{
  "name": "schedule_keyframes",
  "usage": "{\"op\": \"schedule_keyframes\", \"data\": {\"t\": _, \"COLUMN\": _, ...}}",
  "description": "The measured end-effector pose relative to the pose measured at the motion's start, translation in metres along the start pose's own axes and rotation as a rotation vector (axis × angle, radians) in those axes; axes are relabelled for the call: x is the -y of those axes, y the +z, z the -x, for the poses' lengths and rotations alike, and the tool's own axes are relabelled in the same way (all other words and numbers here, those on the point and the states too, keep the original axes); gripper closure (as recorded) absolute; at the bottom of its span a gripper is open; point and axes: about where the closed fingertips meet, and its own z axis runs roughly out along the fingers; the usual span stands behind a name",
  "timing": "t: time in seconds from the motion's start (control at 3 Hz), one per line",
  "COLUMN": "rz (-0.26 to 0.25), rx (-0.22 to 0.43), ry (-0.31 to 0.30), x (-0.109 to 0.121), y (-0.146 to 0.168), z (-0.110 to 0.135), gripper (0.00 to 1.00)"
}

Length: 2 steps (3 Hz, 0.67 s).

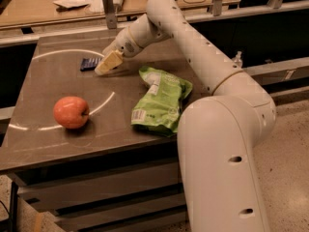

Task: Move rxbar blueberry near apple

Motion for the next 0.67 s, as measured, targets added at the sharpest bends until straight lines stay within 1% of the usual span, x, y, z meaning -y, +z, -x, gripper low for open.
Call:
{"op": "schedule_keyframes", "data": {"t": 0.33, "rz": 0.009, "rx": -0.018, "ry": -0.009, "x": -0.0033, "y": 0.0025, "z": -0.0022, "gripper": 0.55}}
{"op": "schedule_keyframes", "data": {"t": 0.67, "rz": 0.012, "rx": -0.034, "ry": -0.017, "x": -0.0056, "y": 0.0021, "z": -0.0036, "gripper": 0.62}}
